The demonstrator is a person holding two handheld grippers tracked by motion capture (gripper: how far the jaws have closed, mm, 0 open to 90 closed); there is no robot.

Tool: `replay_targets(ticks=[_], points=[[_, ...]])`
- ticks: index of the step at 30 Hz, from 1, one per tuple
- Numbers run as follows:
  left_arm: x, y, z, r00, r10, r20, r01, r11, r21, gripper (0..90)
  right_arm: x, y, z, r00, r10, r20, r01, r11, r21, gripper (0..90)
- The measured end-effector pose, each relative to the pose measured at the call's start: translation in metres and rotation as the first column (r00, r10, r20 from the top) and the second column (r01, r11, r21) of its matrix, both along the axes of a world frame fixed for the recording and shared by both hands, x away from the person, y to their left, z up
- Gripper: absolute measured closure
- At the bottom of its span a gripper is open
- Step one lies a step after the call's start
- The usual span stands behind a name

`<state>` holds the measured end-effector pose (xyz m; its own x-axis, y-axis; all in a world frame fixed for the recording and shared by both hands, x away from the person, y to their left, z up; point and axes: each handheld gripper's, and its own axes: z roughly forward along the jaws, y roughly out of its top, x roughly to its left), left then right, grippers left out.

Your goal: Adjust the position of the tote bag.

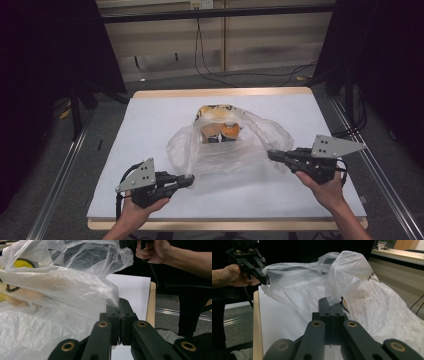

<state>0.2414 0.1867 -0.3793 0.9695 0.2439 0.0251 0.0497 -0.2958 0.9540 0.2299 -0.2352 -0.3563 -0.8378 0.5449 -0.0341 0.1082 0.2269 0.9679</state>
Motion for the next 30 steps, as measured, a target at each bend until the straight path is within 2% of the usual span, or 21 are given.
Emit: replay_targets(ticks=[4,6,9,14,21,30], points=[[0.004,-0.005,0.011,0.9997,-0.008,0.022,0.009,0.9996,-0.026,88.6,0.003,0.0,0.009,0.9998,-0.002,0.021,0.002,1.0,0.017,90.0],[0.006,-0.006,0.013,0.9996,-0.015,0.025,0.016,0.9995,-0.026,88.6,0.004,0.001,0.01,0.9996,-0.004,0.029,0.003,1.0,0.02,90.0],[0.007,-0.009,0.017,0.9994,-0.013,0.031,0.014,0.9987,-0.049,88.6,0.005,0.007,0.012,0.9992,0.013,0.038,-0.014,1.0,0.021,90.0],[0.012,-0.007,0.026,0.9989,-0.009,0.047,0.011,0.9987,-0.051,88.6,0.008,0.006,0.018,0.9989,0.006,0.047,-0.008,0.999,0.041,90.0],[0.021,-0.006,0.031,0.9989,0.007,0.046,-0.005,0.9985,-0.054,88.6,0.019,0.004,0.029,0.9981,0.009,0.06,-0.014,0.997,0.077,90.0],[0.03,-0.007,0.039,0.9967,0.041,0.07,-0.036,0.997,-0.068,88.7,0.031,0.006,0.036,0.9977,0.005,0.068,-0.012,0.996,0.093,90.0]])
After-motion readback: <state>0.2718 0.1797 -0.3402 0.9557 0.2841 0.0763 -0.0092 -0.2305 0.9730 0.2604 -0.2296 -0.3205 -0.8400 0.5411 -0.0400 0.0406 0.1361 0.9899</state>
